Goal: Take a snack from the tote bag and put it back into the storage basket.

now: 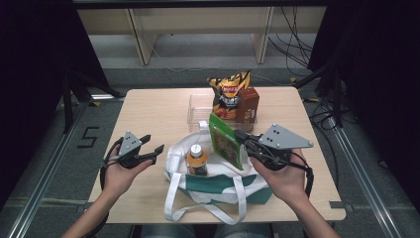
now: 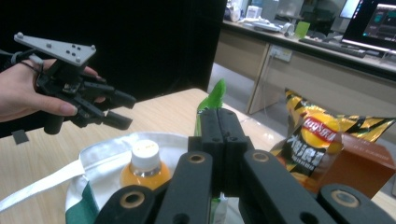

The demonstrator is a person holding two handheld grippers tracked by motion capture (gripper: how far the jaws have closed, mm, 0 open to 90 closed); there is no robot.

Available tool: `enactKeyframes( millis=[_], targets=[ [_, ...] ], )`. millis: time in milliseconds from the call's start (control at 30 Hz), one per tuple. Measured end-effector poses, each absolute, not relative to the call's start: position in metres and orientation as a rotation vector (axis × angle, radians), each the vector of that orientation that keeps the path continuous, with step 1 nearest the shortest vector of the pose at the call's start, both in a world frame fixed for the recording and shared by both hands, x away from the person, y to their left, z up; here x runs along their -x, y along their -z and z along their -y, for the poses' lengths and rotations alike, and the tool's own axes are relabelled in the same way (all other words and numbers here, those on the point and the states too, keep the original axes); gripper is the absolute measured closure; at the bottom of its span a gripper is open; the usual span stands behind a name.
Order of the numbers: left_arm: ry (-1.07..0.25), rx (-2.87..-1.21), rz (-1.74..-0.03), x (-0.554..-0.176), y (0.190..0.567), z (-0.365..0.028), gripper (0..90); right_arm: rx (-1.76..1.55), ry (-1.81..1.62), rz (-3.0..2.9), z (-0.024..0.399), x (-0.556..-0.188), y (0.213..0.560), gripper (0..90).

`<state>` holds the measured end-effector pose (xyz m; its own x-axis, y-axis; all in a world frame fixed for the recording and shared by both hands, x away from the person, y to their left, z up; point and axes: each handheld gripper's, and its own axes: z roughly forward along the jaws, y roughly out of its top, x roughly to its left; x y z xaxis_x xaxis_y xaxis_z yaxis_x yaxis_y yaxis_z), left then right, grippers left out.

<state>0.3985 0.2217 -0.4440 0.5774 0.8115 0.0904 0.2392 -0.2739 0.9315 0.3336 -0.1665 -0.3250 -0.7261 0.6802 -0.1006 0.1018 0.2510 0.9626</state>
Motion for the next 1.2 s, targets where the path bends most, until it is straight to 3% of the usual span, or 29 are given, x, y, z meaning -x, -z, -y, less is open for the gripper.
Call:
enactKeyframes(
  millis=[1200],
  targets=[
    [-0.711,-1.807,-0.861,-0.399,0.445,-0.221,36.9,-0.668,-1.505,-1.929,0.175,-0.337,0.297,90.0]
  ],
)
